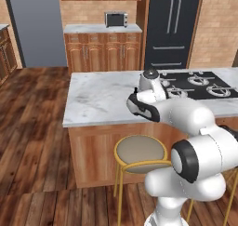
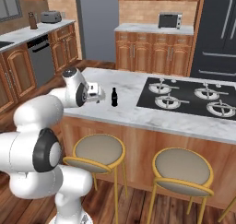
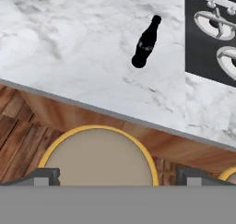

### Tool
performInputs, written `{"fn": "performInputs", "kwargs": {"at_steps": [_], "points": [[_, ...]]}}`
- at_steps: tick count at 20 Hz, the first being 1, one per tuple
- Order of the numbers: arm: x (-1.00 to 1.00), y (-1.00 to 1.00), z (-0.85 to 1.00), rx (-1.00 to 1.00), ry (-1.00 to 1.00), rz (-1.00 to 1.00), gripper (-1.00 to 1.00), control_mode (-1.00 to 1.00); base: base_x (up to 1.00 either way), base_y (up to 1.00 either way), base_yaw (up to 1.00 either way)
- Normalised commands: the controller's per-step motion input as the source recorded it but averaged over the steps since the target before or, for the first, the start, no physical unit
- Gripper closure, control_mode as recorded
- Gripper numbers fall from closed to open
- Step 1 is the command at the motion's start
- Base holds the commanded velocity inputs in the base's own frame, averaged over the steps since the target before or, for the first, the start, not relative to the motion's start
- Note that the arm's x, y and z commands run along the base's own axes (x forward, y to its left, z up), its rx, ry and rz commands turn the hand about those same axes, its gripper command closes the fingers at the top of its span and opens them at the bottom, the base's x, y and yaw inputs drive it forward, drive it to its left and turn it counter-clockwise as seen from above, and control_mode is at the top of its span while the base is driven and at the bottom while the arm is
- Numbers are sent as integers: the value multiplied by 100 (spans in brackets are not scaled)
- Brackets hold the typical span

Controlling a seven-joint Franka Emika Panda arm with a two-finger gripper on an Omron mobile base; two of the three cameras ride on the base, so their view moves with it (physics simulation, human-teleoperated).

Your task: Place the large bottle from the dining counter next to the other large bottle outside the sink, and place the small bottle from the dining counter next to the other small bottle inside the sink.

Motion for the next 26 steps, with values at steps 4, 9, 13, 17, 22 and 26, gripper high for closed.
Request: {"fn": "performInputs", "kwargs": {"at_steps": [4, 9, 13, 17, 22, 26], "points": [[54, -15, -5, 15, 0, -9, -100, -100, 0, 0, 0], [59, -19, -4, 12, 0, -4, -100, -100, 0, 0, 0], [38, -6, -12, 5, 0, -4, -100, -100, 0, 0, 0], [17, 0, -15, 0, -1, -2, -100, -100, 0, 0, 0], [19, 0, -8, 0, -1, -3, -100, -100, 0, 0, 0], [11, 0, -4, 0, -5, -3, -100, -100, 0, 0, 0]]}}
